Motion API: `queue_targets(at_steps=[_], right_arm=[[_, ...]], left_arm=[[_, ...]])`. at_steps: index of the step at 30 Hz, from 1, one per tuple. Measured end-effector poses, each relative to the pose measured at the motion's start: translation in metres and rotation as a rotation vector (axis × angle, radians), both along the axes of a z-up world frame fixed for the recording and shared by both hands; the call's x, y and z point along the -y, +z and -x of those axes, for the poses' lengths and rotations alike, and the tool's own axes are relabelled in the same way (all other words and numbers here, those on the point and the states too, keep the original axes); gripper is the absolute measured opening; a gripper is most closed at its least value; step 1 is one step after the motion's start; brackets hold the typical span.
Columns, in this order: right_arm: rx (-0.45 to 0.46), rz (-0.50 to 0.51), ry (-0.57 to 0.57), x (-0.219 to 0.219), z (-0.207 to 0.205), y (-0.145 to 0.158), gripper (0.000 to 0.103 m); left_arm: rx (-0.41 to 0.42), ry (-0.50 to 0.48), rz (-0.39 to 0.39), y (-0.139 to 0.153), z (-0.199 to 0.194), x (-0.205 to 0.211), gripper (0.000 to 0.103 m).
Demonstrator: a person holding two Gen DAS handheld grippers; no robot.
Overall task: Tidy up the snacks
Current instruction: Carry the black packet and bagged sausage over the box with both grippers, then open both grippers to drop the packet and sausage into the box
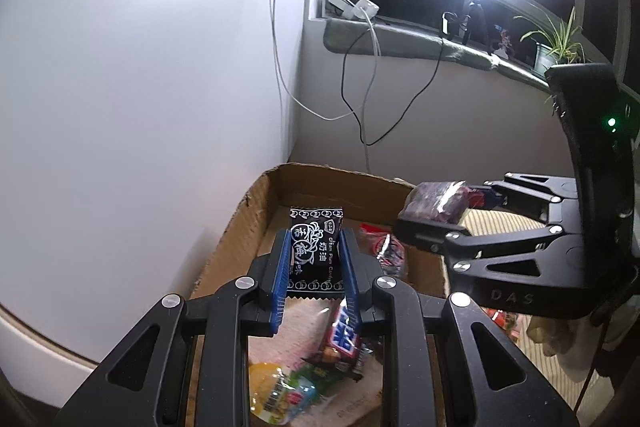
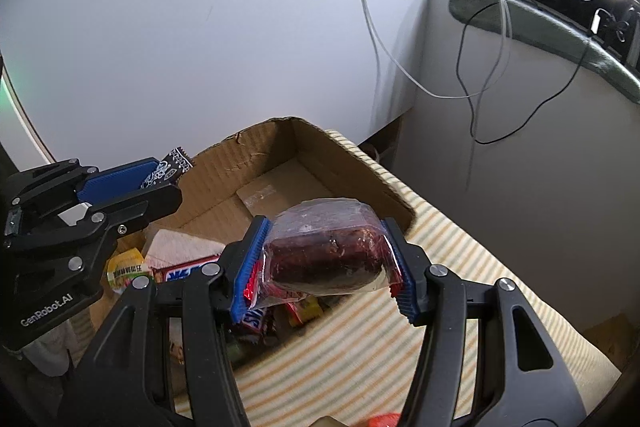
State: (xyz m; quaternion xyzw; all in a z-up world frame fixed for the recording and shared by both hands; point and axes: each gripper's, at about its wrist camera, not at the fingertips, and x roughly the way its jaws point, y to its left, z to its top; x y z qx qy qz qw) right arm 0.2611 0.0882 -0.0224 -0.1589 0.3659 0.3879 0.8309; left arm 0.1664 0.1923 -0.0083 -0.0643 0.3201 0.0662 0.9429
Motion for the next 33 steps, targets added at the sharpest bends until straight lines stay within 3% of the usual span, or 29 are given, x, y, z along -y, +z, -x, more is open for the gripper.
queue_targets(at_steps=[16, 19, 24, 28, 33], right_arm=[[-0.003, 0.021, 0.022, -0.019, -0.001, -0.010, 0.064], [0.003, 0.028, 0.021, -0.019, -0.001, -0.010, 0.066], [0.010, 0.038, 0.027, -0.019, 0.001, -0.008, 0.066], [0.033, 0.038, 0.019, -0.016, 0.004, -0.004, 0.080], [0.049, 0.040, 0.015, -0.010, 0.008, 0.001, 0.080]], left_arm=[[-0.002, 0.020, -0.007, -0.001, 0.001, -0.011, 0.025], [0.003, 0.030, -0.008, -0.001, 0.002, -0.013, 0.039], [0.006, 0.034, -0.009, -0.001, 0.002, -0.013, 0.040], [0.014, 0.042, -0.010, 0.000, 0.004, -0.013, 0.046], [0.024, 0.046, -0.011, 0.004, 0.010, -0.012, 0.051]])
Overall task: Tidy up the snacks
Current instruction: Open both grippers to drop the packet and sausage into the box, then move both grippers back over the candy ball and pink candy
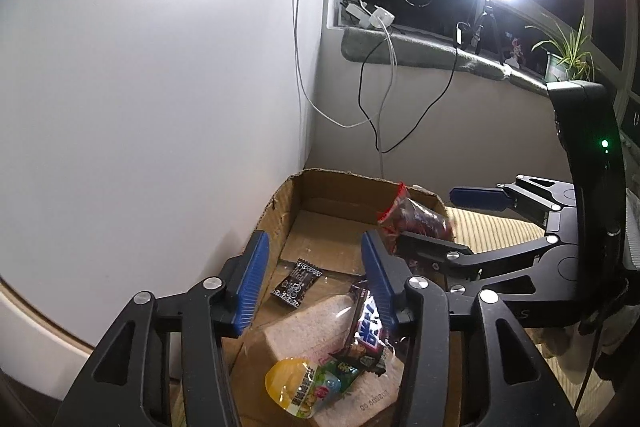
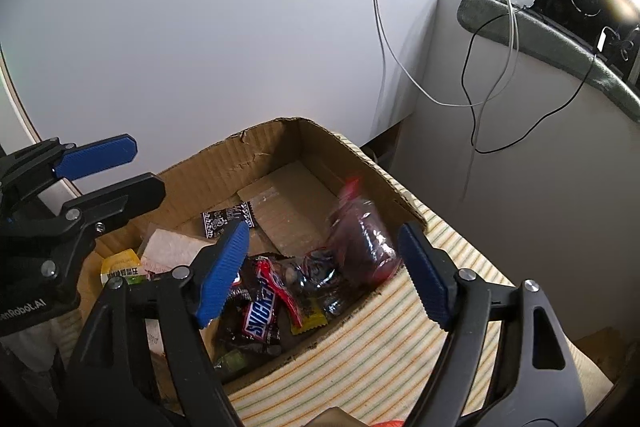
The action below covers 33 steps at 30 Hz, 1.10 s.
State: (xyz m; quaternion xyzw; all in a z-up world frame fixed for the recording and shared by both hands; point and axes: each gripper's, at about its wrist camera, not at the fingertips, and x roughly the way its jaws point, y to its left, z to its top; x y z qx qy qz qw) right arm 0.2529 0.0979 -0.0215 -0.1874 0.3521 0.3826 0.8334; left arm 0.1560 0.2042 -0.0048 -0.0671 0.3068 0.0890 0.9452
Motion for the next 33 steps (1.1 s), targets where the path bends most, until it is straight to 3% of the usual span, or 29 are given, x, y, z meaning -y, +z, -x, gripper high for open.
queue_targets(at_steps=[17, 25, 33], right_arm=[[0.014, -0.031, -0.029, 0.043, 0.016, 0.019, 0.080], [0.012, -0.028, -0.064, 0.087, 0.019, 0.025, 0.080], [-0.013, 0.004, -0.107, 0.135, 0.018, 0.012, 0.080]], left_arm=[[0.034, -0.012, -0.006, 0.016, 0.017, 0.022, 0.055], [0.042, -0.057, 0.023, 0.014, 0.026, 0.044, 0.055], [0.024, -0.128, 0.056, 0.006, 0.031, 0.078, 0.055]])
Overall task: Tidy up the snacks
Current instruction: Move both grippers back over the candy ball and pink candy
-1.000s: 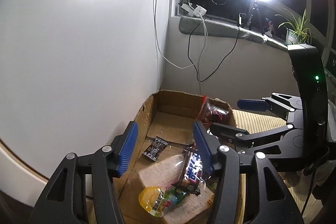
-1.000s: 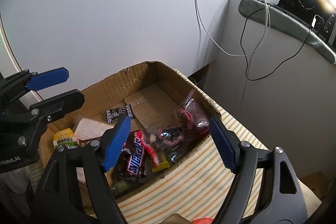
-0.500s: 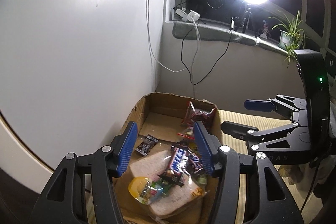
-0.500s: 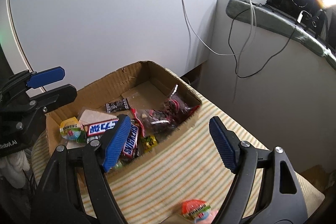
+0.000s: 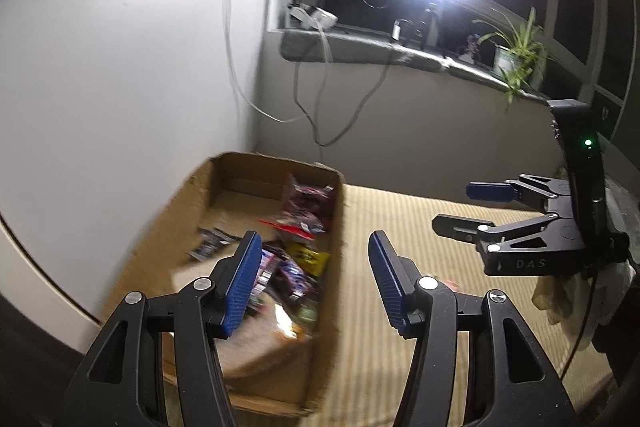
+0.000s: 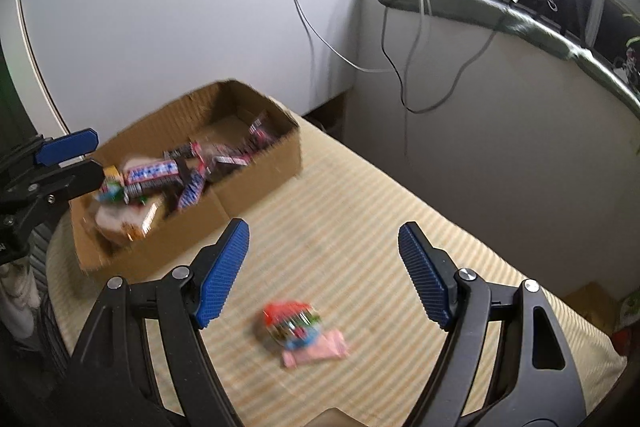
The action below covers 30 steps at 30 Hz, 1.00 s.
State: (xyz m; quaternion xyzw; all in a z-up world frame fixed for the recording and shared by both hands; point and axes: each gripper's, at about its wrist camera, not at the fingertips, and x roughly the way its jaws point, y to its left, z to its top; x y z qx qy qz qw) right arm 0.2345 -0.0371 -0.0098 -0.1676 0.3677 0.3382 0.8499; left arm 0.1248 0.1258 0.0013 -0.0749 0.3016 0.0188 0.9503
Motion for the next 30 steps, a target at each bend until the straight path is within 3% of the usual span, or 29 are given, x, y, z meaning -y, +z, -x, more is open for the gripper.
queue_targets(at_steps=[13, 23, 30], right_arm=[[-0.038, 0.103, 0.097, 0.040, 0.030, -0.046, 0.078], [-0.052, 0.128, 0.147, 0.040, 0.036, -0.068, 0.071], [-0.063, 0.120, 0.144, 0.039, 0.031, -0.074, 0.068]], left_arm=[[-0.081, -0.156, 0.015, -0.022, -0.013, 0.071, 0.054], [-0.200, -0.238, 0.020, -0.054, -0.041, 0.099, 0.044], [-0.265, -0.277, 0.056, -0.072, -0.062, 0.106, 0.044]])
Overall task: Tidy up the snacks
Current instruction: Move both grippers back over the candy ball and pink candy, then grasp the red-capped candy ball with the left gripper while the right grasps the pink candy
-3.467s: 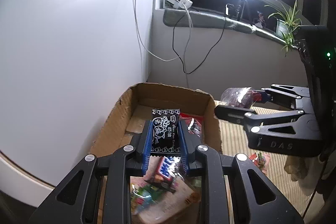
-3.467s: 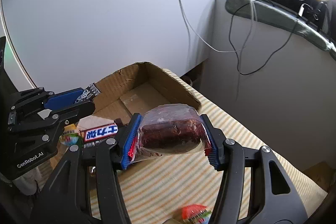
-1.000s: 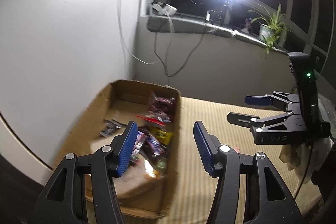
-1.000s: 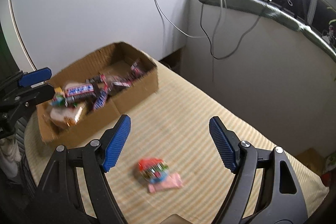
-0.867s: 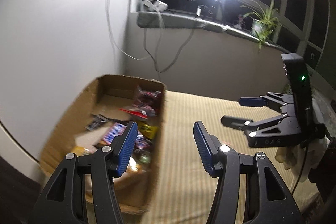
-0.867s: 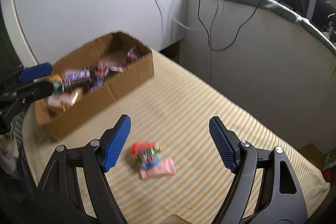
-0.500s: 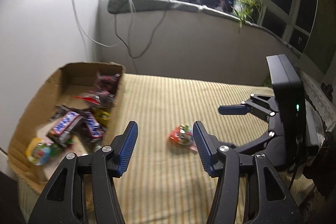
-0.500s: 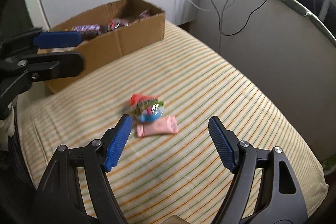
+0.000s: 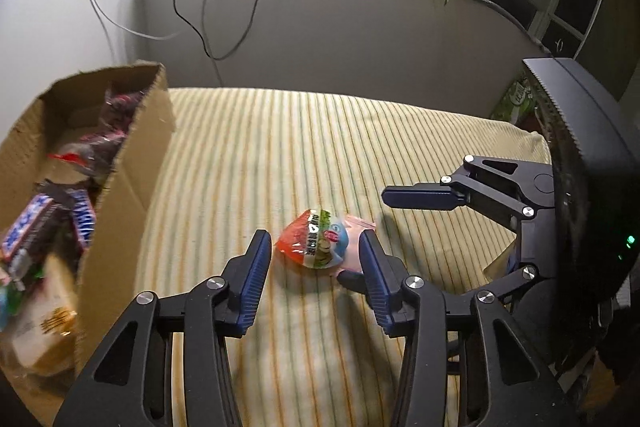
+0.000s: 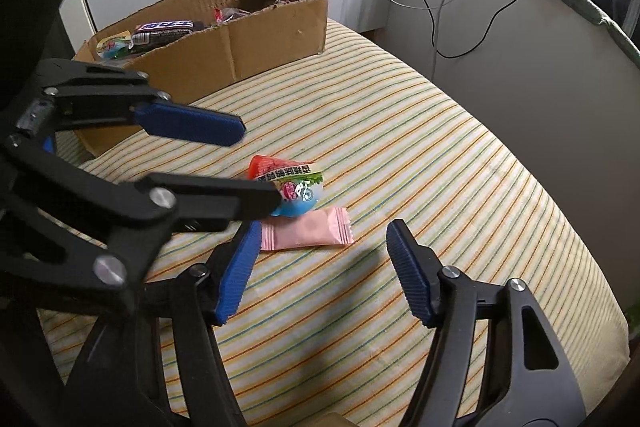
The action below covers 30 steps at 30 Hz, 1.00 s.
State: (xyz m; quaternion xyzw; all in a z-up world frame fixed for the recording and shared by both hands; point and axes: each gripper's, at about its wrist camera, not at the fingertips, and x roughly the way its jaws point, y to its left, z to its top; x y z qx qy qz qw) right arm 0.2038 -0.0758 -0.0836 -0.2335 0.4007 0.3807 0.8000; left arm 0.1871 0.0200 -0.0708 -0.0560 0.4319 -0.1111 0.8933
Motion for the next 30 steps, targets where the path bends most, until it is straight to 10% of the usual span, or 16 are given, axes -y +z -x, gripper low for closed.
queue_targets(at_steps=[22, 30], right_arm=[[0.024, 0.009, 0.026, -0.010, -0.007, -0.006, 0.058], [0.003, 0.006, 0.057, -0.021, -0.007, -0.008, 0.031]], left_arm=[[-0.017, 0.011, -0.102, -0.018, -0.017, -0.006, 0.028], [-0.014, 0.013, -0.079, -0.019, -0.014, -0.015, 0.022]])
